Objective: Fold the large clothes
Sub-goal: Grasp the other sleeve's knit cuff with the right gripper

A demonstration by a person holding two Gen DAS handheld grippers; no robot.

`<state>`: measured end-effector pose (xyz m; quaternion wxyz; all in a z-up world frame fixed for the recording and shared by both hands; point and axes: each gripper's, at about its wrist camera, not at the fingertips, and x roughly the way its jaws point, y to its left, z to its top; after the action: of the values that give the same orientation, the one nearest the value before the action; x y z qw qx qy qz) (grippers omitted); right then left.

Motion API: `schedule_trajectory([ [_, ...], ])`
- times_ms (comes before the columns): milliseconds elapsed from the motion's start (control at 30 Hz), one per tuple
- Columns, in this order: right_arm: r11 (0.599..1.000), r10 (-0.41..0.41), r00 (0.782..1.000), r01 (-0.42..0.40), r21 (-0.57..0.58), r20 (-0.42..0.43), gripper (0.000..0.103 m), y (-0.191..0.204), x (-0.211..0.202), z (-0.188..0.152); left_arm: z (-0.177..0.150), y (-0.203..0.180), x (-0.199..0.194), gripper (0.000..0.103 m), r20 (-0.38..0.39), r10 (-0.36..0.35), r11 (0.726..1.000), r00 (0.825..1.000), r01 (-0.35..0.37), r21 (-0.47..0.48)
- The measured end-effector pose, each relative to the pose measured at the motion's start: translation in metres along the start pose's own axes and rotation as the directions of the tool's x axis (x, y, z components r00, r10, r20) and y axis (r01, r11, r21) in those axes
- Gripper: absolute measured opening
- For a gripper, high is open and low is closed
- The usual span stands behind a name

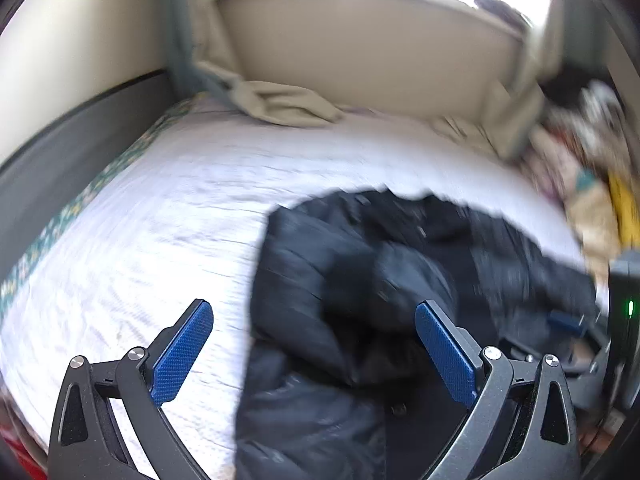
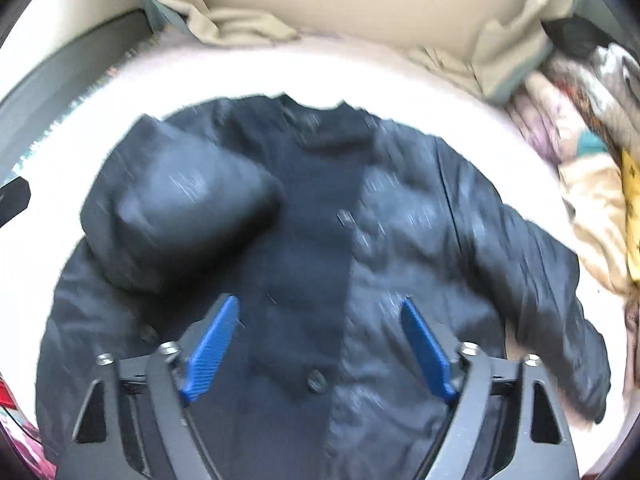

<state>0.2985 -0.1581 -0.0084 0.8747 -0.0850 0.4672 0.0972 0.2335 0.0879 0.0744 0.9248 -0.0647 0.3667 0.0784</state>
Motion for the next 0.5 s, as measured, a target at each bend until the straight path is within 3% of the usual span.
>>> schedule_trajectory([
  [67, 0.999, 0.033, 0.999, -0.033, 0.009, 0.024, 0.066, 0.008, -0.005, 0.011, 0.010, 0.027, -0.005, 0.102, 0.015, 0.003, 0.995, 1.000, -0.001, -0.096],
  [167, 0.996, 0.093, 0.994, -0.093, -0.004, 0.064, 0.065, 0.035, -0.011, 0.023, 0.020, 0.061, -0.008, 0.102, 0.024, 0.014, 0.976, 1.000, -0.008, -0.218],
  [300, 0.983, 0.171, 0.981, -0.163, -0.087, 0.091, 0.069, 0.072, -0.009, 0.030, 0.023, 0.080, -0.004, 0.102, 0.002, 0.018, 0.960, 1.000, -0.017, -0.280],
  [467, 0.964, 0.032, 0.994, -0.004, -0.266, 0.104, 0.072, 0.127, 0.022, 0.029, 0.022, 0.074, 0.000, 0.102, -0.015, 0.015, 0.970, 1.000, -0.018, -0.242],
  [500, 0.958, -0.013, 0.995, 0.040, -0.283, 0.097, 0.061, 0.131, 0.034, 0.027, 0.021, 0.072, 0.001, 0.102, -0.016, 0.015, 0.972, 1.000, -0.018, -0.235],
])
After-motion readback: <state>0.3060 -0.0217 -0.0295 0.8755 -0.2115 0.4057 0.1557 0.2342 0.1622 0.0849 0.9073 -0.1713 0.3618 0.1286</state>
